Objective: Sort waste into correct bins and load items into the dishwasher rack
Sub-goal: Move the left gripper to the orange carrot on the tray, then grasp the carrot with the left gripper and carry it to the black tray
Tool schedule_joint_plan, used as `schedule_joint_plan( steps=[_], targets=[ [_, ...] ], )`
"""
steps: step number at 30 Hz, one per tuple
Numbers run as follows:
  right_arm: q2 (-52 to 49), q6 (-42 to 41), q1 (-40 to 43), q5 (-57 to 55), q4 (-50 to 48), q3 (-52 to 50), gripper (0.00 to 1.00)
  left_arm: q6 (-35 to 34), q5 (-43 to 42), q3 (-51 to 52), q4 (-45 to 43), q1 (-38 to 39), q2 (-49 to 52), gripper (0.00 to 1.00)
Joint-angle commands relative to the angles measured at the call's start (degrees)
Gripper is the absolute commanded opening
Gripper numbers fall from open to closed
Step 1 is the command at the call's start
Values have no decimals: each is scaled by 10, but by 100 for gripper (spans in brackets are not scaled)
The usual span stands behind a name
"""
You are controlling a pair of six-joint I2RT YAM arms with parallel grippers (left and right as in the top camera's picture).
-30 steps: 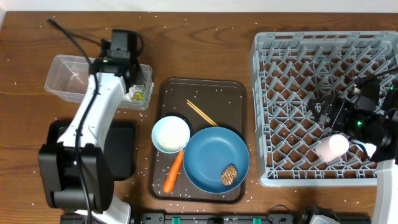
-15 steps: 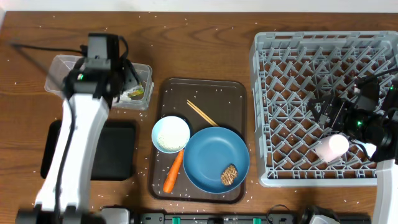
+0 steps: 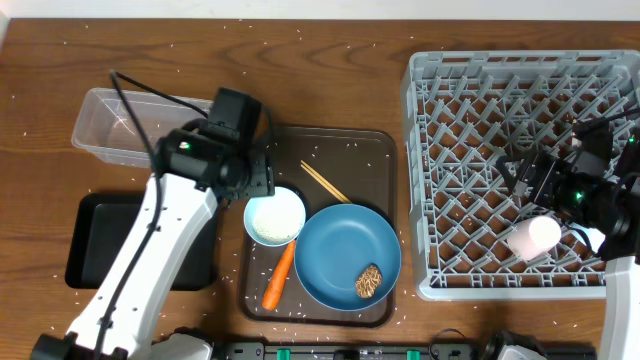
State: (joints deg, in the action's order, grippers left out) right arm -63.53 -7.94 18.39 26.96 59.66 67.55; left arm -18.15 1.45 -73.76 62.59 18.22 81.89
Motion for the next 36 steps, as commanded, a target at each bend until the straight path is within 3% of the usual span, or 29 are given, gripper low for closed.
schedule_joint_plan(
  steps=[1, 5, 8, 13, 22, 29, 36],
  targets=[
    [1, -8, -9, 0, 3, 10, 86, 1, -13, 31, 1, 4, 16, 73],
    [1, -8, -9, 0, 3, 10, 86, 1, -22, 68, -3, 4, 32, 72],
    [0, -8, -9, 0, 3, 10, 86, -1, -55, 95, -3, 4, 38, 58],
    [-2, -8, -9, 0, 4, 10, 87, -1, -96, 127, 25, 7, 32, 53],
    [-3, -8, -9, 0, 3, 10, 87, -42, -103, 207, 28, 79, -39, 56],
    [-9, -8, -9, 0, -1, 10, 87, -56, -140, 317, -77, 138, -51, 59],
    [-16, -8, -9, 0, 7, 10, 87, -56, -140, 350, -128, 165, -51, 59]
  ],
)
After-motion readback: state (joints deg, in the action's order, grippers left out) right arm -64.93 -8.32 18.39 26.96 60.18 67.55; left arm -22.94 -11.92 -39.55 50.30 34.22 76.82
